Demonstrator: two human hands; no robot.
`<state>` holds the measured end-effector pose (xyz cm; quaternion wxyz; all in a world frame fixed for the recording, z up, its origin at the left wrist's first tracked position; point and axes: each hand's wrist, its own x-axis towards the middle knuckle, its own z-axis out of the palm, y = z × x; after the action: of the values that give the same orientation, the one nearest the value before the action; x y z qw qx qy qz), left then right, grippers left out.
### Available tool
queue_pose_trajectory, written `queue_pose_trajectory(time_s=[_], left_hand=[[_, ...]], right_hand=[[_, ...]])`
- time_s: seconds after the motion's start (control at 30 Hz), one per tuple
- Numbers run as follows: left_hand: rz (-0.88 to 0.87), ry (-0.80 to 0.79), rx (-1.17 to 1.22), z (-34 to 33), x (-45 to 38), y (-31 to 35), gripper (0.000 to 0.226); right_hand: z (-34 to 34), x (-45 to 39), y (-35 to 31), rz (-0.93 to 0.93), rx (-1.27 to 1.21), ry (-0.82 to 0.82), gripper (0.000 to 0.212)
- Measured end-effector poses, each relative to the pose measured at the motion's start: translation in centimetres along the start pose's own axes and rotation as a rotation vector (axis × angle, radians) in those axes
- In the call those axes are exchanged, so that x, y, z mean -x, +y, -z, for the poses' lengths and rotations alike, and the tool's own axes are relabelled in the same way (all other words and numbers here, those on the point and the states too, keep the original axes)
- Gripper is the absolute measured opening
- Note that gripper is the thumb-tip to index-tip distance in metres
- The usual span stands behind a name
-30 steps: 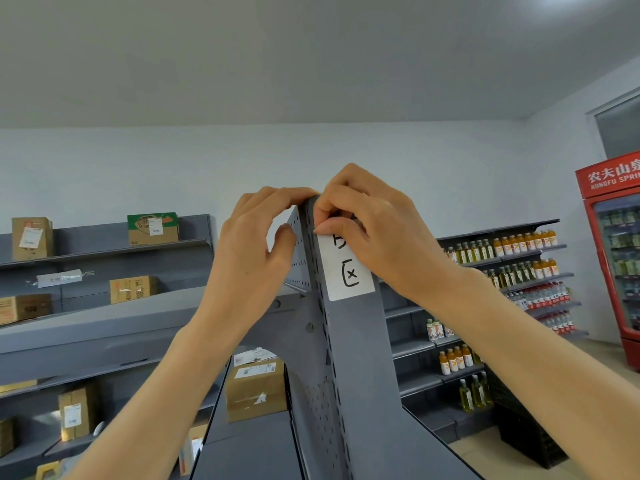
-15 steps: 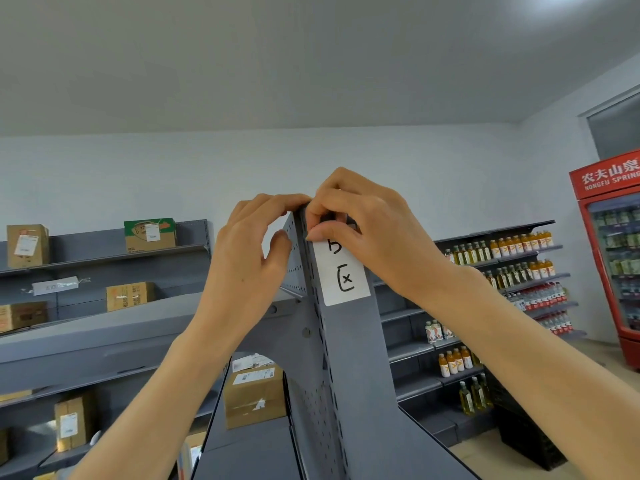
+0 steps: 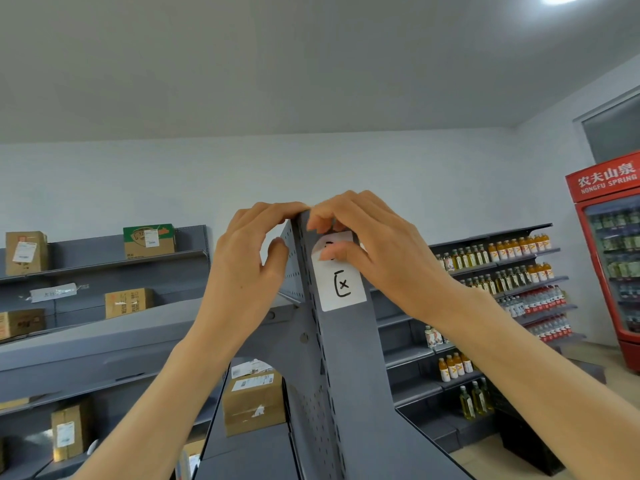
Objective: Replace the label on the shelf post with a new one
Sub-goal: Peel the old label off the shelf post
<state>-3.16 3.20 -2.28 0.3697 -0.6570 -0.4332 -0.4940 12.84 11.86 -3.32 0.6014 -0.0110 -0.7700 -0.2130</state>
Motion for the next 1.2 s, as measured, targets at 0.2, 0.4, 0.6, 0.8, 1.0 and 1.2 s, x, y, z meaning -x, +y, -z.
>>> queue_pose_trajectory(time_s=[0.2, 0.4, 0.6, 0.8, 1.0, 1.2], left_hand=[[-0.009, 0.001, 0.01, 0.0, 0.0, 0.1, 0.052], [0.003, 0.003, -0.035, 0.0, 0.1, -0.1, 0.05], [-0.01, 0.01, -0.075, 0.1, 0.1, 0.0, 0.057], [0.064, -0.025, -0.06, 0.2, 0.9, 0.5, 0.063], [0.011, 0.004, 0.018, 0.1, 4.2, 4.1, 0.051], [0.092, -0.013, 0.058, -0.3, 6.6, 7.0, 0.033]], right_hand=[[0.4, -1.1, -0.5, -0.074, 0.066, -0.053, 0.01], [1.2, -0.9, -1.3, -0.121, 0.11, -0.049, 0.012], [3.2, 0.0, -2.5, -0.07, 0.158, -0.064, 0.018], [5.0, 1.7, -2.9, -0.023, 0.159, -0.133, 0.019], [5.9, 2.7, -2.8, -0.021, 0.128, -0.174, 0.021], [6.2, 2.8, -3.4, -0.029, 0.086, -0.175, 0.031]])
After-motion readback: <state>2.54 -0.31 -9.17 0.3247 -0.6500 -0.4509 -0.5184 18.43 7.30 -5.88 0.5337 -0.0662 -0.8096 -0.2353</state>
